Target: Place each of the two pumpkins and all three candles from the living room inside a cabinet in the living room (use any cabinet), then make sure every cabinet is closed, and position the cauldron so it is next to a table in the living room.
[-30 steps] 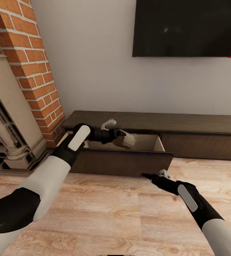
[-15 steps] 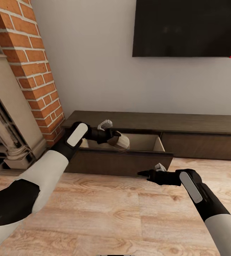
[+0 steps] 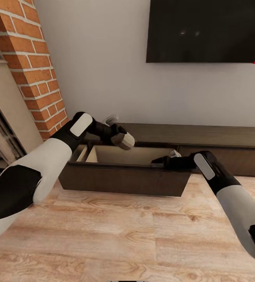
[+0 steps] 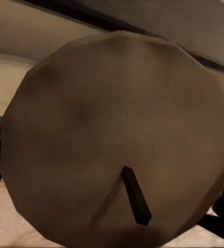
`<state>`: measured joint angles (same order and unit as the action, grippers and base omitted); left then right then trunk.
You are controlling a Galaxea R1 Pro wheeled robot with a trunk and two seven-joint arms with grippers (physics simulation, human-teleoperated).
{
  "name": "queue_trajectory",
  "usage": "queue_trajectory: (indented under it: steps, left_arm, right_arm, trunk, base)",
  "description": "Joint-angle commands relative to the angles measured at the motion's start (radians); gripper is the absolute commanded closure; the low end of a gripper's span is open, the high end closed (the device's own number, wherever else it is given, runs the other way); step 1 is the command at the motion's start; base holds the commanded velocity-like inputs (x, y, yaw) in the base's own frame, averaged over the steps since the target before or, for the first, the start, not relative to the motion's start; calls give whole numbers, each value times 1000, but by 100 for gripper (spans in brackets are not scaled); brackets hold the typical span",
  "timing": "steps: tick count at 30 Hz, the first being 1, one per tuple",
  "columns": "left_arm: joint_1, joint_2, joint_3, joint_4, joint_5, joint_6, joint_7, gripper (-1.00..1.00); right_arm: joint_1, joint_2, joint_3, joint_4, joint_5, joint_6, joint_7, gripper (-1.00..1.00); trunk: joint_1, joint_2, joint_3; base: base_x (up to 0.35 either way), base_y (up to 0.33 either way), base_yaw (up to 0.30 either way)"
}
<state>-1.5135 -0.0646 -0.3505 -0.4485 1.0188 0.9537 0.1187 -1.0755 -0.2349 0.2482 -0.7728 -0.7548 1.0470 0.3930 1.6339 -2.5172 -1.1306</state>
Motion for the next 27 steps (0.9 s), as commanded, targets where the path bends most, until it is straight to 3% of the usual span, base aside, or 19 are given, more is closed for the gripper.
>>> queue_trajectory:
  steps: [1,2,3,5,7,11,18,27]
  left_arm:
    - [-13,0,-4,16,2,2,10,100]
    - [-41,-2,-5,65,-53,18,13,100]
    - [-46,-3,-5,77,-72,23,14,100]
    - [-50,-5,-5,88,-97,28,15,100]
    - [-52,-5,-5,104,-119,31,24,100]
    - [-54,-6,-6,134,-132,33,80,100]
    - [-54,-15,-15,143,-136,34,101,100]
    - [-54,-20,-29,169,-185,30,104,100]
  right_arm:
    - [-48,0,18,59,11,0,10,-100]
    - [-181,3,107,234,11,0,11,-100]
    - [-222,4,138,289,11,0,12,-100]
    - [-275,10,171,354,11,0,12,-100]
    - [-324,34,195,405,11,0,11,-100]
    - [-362,77,233,471,12,0,3,-100]
    - [-412,165,249,511,5,0,-328,-100]
    - [-415,260,250,587,1,0,-384,-100]
  trunk:
    - [0,0,-1]
    - [0,0,-1]
    - [0,0,-1]
    - [0,0,-1]
    - [0,0,-1]
    - [0,0,-1]
    - [0,0,-1]
    - [0,0,-1]
  base:
    - [0,0,0]
    - [0,0,0]
    - [0,0,0]
    - [0,0,0]
    - [0,0,0]
    - [0,0,0]
    - [0,0,0]
    - [0,0,0]
